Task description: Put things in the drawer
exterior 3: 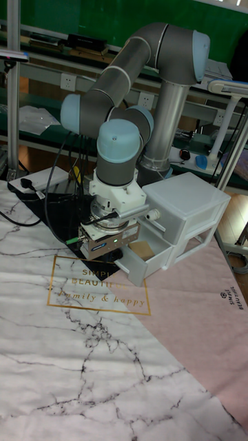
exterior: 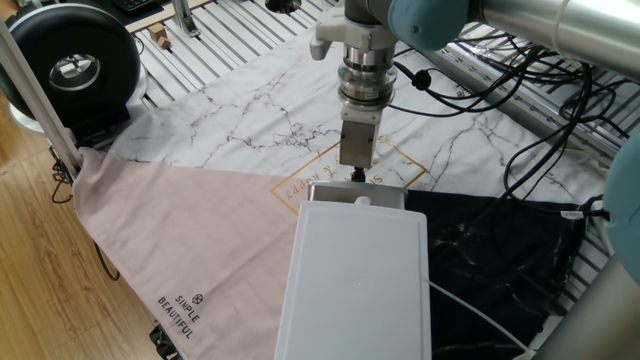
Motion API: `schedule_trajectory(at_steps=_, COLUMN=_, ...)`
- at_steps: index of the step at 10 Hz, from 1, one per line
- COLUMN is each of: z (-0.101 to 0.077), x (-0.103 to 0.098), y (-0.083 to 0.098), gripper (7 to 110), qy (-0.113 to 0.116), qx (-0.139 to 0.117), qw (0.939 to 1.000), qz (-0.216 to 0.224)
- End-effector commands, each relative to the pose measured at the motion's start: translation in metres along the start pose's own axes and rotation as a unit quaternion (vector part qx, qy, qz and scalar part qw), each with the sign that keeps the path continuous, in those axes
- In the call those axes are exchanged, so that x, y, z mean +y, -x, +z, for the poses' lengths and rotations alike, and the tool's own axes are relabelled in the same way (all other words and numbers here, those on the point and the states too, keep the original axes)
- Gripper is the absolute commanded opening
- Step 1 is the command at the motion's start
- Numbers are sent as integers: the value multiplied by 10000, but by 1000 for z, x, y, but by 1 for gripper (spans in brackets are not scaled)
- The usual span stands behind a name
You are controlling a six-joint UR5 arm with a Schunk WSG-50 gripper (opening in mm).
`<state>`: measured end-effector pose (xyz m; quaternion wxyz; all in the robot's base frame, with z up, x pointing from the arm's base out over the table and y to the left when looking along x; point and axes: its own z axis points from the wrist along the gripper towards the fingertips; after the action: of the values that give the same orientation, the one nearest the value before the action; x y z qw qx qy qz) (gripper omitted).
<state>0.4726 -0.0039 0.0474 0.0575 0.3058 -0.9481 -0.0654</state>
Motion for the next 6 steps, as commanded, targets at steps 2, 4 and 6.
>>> schedule_trajectory(at_steps=2, z=-3, x=9, y=3, gripper=7, qy=186, qx=-75, qw=9998, qz=28)
schedule_trajectory(at_steps=4, z=-5, x=14, y=4, gripper=7, qy=270, qx=-87, qw=9996, qz=30)
schedule_trajectory(at_steps=6, z=-8, x=16, y=3, gripper=7, qy=296, qx=-76, qw=9995, qz=35)
